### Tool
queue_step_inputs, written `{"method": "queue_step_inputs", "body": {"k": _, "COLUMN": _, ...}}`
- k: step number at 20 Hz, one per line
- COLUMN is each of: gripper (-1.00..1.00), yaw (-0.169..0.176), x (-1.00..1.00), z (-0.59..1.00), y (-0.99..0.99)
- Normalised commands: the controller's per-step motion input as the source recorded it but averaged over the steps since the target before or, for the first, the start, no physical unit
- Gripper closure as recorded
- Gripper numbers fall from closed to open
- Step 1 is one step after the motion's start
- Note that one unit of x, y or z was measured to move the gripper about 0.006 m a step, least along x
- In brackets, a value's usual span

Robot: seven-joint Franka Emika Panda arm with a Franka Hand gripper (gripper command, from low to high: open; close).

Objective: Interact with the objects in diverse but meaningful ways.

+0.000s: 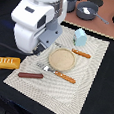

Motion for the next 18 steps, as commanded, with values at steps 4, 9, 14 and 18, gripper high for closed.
{"method": "queue_step_inputs", "body": {"k": 4, "gripper": -1.0, "yaw": 0.137, "x": 0.01, "z": -0.22, "y": -0.58}}
{"method": "queue_step_inputs", "body": {"k": 9, "gripper": -1.0, "yaw": 0.123, "x": 0.0, "z": -0.39, "y": -0.39}}
{"method": "queue_step_inputs", "body": {"k": 14, "gripper": -1.0, "yaw": 0.098, "x": 0.0, "z": -0.41, "y": -0.33}}
{"method": "queue_step_inputs", "body": {"k": 18, "gripper": -1.0, "yaw": 0.061, "x": 0.11, "z": -0.29, "y": -0.24}}
